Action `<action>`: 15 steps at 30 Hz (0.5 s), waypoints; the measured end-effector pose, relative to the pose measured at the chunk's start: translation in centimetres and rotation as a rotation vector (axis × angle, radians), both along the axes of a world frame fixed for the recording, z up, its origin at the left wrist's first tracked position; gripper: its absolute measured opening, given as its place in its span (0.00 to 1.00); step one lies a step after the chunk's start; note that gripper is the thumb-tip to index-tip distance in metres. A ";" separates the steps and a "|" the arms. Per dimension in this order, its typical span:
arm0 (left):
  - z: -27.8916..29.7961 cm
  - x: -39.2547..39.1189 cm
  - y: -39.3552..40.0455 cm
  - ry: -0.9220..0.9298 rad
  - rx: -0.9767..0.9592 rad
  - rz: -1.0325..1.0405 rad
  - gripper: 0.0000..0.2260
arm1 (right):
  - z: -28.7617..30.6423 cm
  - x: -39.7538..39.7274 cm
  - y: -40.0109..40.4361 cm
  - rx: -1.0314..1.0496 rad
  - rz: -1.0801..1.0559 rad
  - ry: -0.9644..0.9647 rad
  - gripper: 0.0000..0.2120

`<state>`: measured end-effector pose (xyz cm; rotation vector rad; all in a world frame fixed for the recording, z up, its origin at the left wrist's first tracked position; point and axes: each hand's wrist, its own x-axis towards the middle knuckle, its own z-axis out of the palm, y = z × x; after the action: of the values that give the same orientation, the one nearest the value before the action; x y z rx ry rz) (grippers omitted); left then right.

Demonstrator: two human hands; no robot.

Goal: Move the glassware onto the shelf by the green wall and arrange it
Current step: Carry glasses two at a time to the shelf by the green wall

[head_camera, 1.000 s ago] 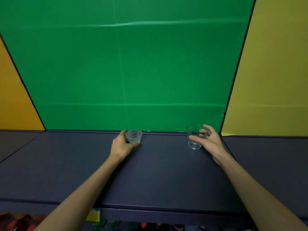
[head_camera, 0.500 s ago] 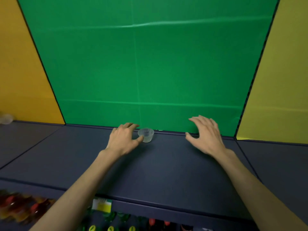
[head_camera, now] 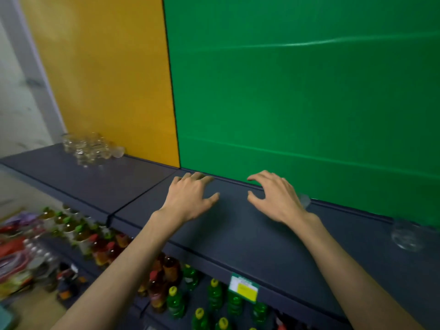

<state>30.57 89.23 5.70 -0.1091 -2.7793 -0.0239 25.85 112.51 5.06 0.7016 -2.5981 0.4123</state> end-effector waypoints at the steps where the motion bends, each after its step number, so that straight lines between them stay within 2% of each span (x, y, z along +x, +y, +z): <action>1: 0.0 0.5 -1.9 -0.002 -0.004 0.010 0.28 | -0.2 0.1 -2.2 0.014 0.017 -0.001 0.21; 5: -0.2 2.3 -10.5 -0.034 0.003 0.052 0.28 | -1.0 0.7 -11.0 0.053 0.069 -0.031 0.22; 9: -0.6 3.8 -19.9 -0.065 0.024 0.111 0.33 | -1.5 1.5 -20.3 0.075 0.119 -0.047 0.22; 15: -2.1 5.6 -31.7 -0.039 0.037 0.176 0.30 | -3.3 2.2 -31.8 0.121 0.135 -0.045 0.22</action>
<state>36.19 57.52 3.63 0.1474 -2.8153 -0.0334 28.02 80.72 1.76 0.9231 -2.6443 0.3164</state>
